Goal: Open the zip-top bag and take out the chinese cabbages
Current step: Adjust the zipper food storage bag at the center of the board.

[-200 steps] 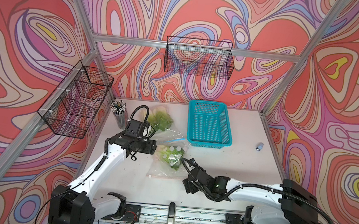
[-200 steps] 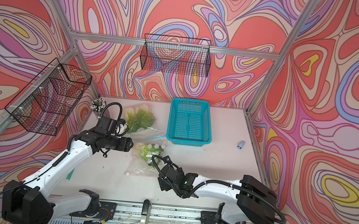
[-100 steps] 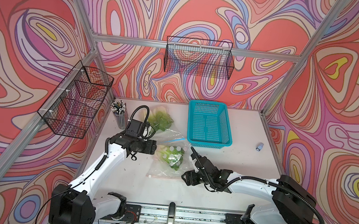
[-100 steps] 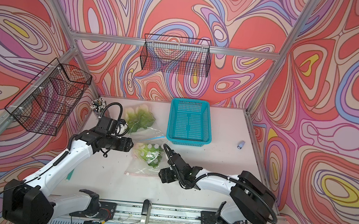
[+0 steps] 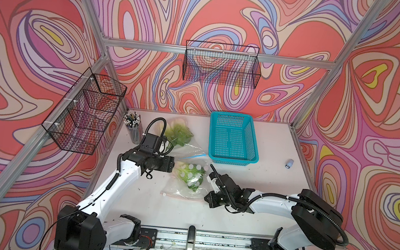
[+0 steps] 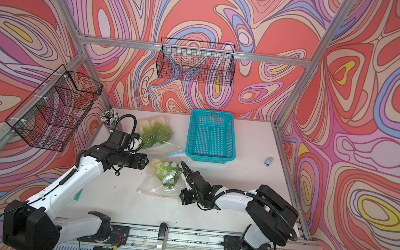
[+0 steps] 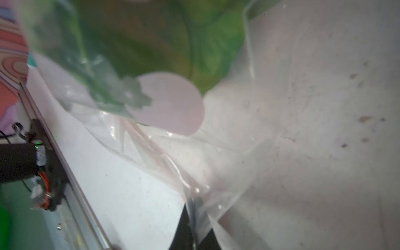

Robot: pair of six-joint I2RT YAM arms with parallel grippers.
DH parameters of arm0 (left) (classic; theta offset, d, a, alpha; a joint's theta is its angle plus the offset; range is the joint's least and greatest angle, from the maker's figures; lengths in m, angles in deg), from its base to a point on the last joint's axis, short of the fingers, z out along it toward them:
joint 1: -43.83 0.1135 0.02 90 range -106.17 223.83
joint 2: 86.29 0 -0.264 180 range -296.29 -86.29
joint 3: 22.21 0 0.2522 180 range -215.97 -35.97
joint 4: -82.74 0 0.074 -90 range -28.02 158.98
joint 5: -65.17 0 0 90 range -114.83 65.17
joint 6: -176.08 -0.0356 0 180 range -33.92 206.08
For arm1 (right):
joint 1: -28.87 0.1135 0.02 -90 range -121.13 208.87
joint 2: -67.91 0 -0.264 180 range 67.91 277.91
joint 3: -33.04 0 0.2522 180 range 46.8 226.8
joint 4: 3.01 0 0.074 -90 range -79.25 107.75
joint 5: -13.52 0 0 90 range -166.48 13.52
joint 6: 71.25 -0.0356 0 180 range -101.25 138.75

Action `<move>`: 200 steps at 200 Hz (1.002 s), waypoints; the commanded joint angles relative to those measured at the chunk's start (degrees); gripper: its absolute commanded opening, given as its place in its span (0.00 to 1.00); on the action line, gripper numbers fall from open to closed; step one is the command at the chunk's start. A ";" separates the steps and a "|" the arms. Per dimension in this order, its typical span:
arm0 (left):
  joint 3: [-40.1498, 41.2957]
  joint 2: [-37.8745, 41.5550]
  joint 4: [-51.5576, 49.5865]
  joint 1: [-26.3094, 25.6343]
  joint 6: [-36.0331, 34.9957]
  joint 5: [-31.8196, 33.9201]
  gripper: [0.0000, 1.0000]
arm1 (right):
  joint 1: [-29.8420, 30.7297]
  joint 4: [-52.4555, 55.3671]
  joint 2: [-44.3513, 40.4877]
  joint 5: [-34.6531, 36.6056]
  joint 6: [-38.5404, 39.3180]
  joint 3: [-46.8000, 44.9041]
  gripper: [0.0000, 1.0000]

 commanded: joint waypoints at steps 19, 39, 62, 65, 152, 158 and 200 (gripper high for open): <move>0.49 2.68 -0.84 -0.04 -0.11 -0.78 0.77 | -0.20 0.63 -4.95 -1.31 -3.09 4.06 0.00; 1.07 5.90 1.37 -0.03 -0.60 -2.54 0.72 | -0.19 1.23 -5.72 -2.38 -4.14 7.43 0.00; 2.24 11.39 4.92 -0.09 -1.74 -4.84 0.68 | -0.23 3.84 -5.00 -2.54 -4.43 12.34 0.00; 2.43 12.39 5.31 -0.09 -1.95 -5.03 0.67 | -0.23 4.18 -4.89 -2.42 -4.49 13.10 0.00; 4.86 26.66 10.33 -0.17 -12.95 -7.83 0.64 | -4.71 7.60 0.63 -4.01 -7.07 27.39 0.00; 4.43 26.40 9.65 -0.18 -14.32 -7.66 0.64 | -5.25 7.49 0.87 -4.92 -7.45 27.83 0.00; 3.32 24.10 7.87 -0.29 -20.64 -6.00 0.64 | -8.62 6.50 2.94 -10.30 -8.91 30.44 0.00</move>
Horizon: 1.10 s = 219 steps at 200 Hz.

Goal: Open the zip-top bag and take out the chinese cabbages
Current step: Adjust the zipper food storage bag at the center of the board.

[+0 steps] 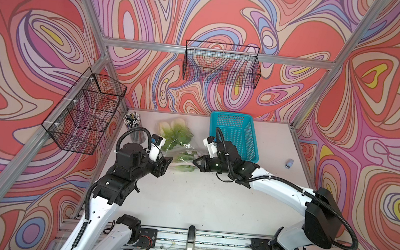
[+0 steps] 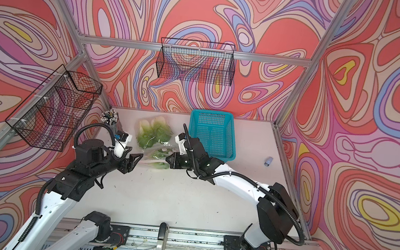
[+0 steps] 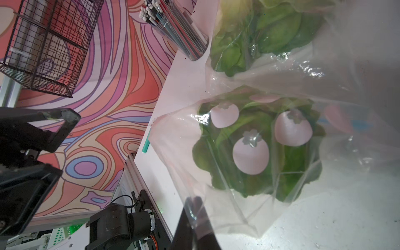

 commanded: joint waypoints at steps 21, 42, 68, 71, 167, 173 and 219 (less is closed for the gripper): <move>-1.38 -0.96 -2.47 -0.38 -7.87 1.56 0.65 | -2.62 -0.82 2.82 -7.08 -2.63 2.95 0.00; -1.06 -1.07 -2.24 -1.03 -10.58 2.27 0.65 | -3.74 -1.12 3.94 -10.25 -3.60 3.22 0.00; -0.41 -2.55 -2.12 -3.49 -15.02 5.36 0.65 | -4.83 -3.13 4.94 -14.60 -5.96 3.40 0.00; -0.27 -2.78 -2.20 -3.92 -15.67 5.99 0.65 | -4.85 -3.18 5.02 -14.92 -6.02 3.45 0.00; 4.15 -7.20 2.79 -8.89 -25.73 15.90 0.70 | -6.42 -3.44 5.87 -20.82 -6.94 3.30 0.00; 4.55 -7.23 3.04 -9.03 -26.07 15.76 0.70 | -6.59 -3.76 5.91 -21.09 -7.12 3.23 0.00; 8.00 -8.46 8.50 -9.96 -29.36 18.64 0.70 | -7.04 -4.70 6.42 -23.21 -7.75 2.88 0.00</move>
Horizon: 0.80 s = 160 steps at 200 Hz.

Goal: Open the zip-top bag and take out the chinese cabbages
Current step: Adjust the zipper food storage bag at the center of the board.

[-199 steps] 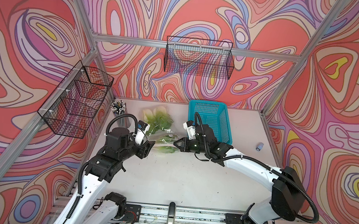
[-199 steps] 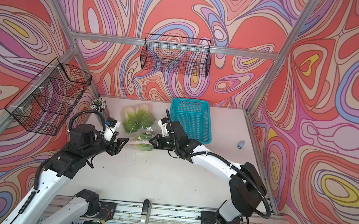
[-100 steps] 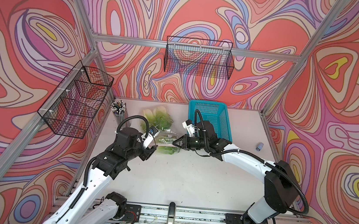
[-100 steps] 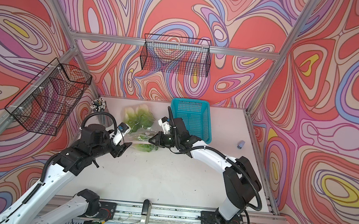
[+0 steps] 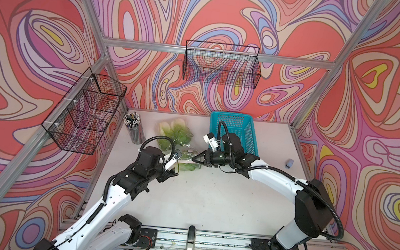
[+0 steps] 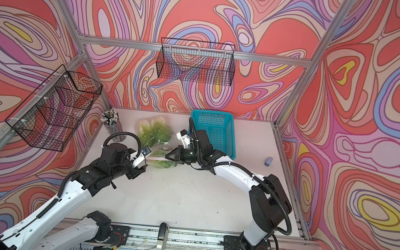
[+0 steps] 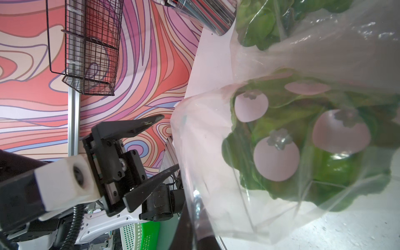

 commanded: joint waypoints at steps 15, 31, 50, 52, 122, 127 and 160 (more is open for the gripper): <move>1.57 -1.55 7.87 -0.54 -4.59 4.32 0.70 | -0.31 -2.36 1.26 -2.91 -1.04 -0.51 0.00; 1.98 -1.99 10.33 -0.58 -6.10 5.34 0.70 | -0.38 -3.10 1.31 -3.34 -1.46 -1.12 0.00; 2.58 -2.35 12.80 -0.53 -6.78 4.74 0.70 | -0.31 -4.93 1.19 -4.07 -2.48 -2.04 0.00; 2.67 -2.43 13.05 -0.56 -6.83 4.67 0.70 | -0.36 -5.16 1.15 -4.17 -2.64 -2.09 0.00; 3.87 -5.39 14.72 -1.34 -5.90 0.08 0.68 | -0.33 -8.31 0.18 -6.00 -4.12 -3.50 0.00; 3.87 -5.59 14.75 -1.49 -5.90 -0.11 0.68 | -0.36 -8.52 0.14 -6.16 -4.29 -3.61 0.00; 4.63 -5.71 15.88 -2.53 -6.26 0.44 0.57 | -0.33 -8.94 0.14 -6.54 -4.65 -3.98 0.00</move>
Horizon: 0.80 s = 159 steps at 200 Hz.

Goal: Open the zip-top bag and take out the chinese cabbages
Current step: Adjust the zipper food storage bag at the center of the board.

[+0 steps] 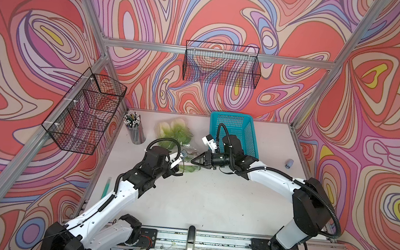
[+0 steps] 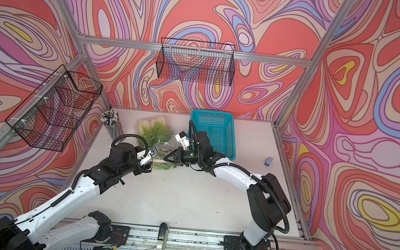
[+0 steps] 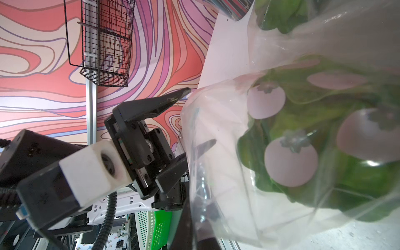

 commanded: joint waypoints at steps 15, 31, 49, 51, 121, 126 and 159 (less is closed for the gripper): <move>1.17 0.08 2.06 -0.92 -0.55 -1.71 0.44 | -0.16 -2.44 -0.62 -1.35 -1.33 -1.28 0.00; 1.02 0.41 1.97 -1.11 -0.17 -2.26 0.20 | -0.17 -2.33 -1.05 -1.25 -1.33 -1.32 0.00; 0.67 0.91 1.29 -1.44 0.19 -3.05 0.01 | -0.14 -2.08 -1.48 -0.93 -1.16 -1.32 0.00; 0.55 0.99 1.16 -1.49 0.24 -3.15 0.00 | -0.17 -2.00 -1.50 -0.92 -1.11 -1.32 0.00; -3.68 2.09 -9.01 -1.94 0.46 -8.28 0.00 | -0.17 22.78 -5.60 14.55 13.90 7.31 0.65; -4.27 1.80 -10.10 -1.89 0.54 -8.69 0.00 | -0.15 24.94 -6.16 16.43 15.13 8.00 0.67; -8.27 -0.76 -15.63 -2.00 0.64 -11.18 0.00 | -0.10 33.73 -9.74 26.81 21.33 11.20 0.71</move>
